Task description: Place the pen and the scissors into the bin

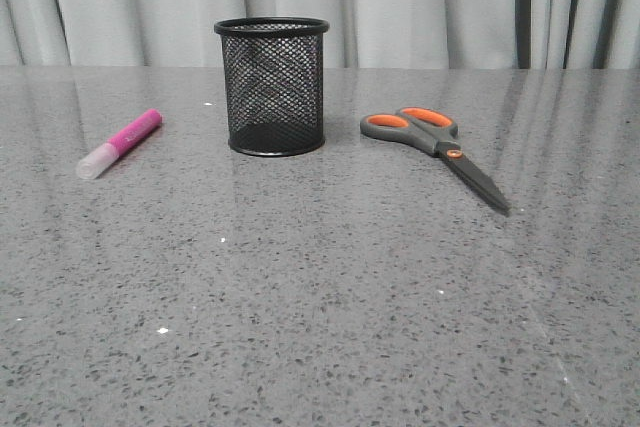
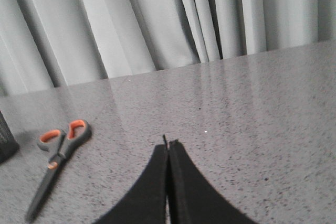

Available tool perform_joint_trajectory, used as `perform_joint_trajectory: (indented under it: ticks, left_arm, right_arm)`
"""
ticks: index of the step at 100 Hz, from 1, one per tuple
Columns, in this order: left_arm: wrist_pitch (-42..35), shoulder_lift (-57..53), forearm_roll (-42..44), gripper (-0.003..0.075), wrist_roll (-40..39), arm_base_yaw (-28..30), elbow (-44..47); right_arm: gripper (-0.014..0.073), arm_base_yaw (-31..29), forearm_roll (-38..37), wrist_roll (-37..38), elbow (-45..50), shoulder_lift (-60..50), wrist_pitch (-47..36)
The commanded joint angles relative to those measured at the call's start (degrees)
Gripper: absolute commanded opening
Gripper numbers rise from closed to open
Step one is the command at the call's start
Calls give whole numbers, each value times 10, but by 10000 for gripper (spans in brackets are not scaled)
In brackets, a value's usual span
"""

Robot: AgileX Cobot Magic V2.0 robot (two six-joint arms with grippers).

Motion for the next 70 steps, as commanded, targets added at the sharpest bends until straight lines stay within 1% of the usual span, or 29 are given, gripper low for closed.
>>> perform_joint_trajectory:
  ticks: [1, 10, 14, 22, 31, 37, 53, 62, 70]
  left_arm:
    - [-62, -15, -53, -22, -4, 1, 13]
    - [-67, -15, -134, -22, -4, 1, 12]
    - [-67, -15, -164, -22, -4, 1, 12]
    - [-67, -15, -203, -22, -4, 1, 11]
    - [-66, -15, -236, -22, -4, 1, 8]
    - [-65, -15, -238, -22, -4, 1, 2]
    - [-51, -14, -228, -22, -1, 1, -42]
    - [-26, 0, -200, -22, 2, 1, -84]
    - [8, 26, -155, -22, 3, 1, -126]
  right_arm:
    - [-75, -4, 39, 0, 10, -10, -51]
    - [-75, -4, 71, 1, 10, -10, -53]
    - [-75, -4, 96, 3, 10, -10, -54]
    - [-75, -4, 153, 6, 10, -10, -58]
    - [-75, -4, 164, 6, 5, -10, -48]
    - [-74, -4, 164, 6, -4, -10, -26]
    - [-60, -4, 164, 6, -50, -5, 68]
    - [-60, -4, 164, 6, -80, 12, 103]
    - [-60, -4, 160, 2, -111, 42, 125]
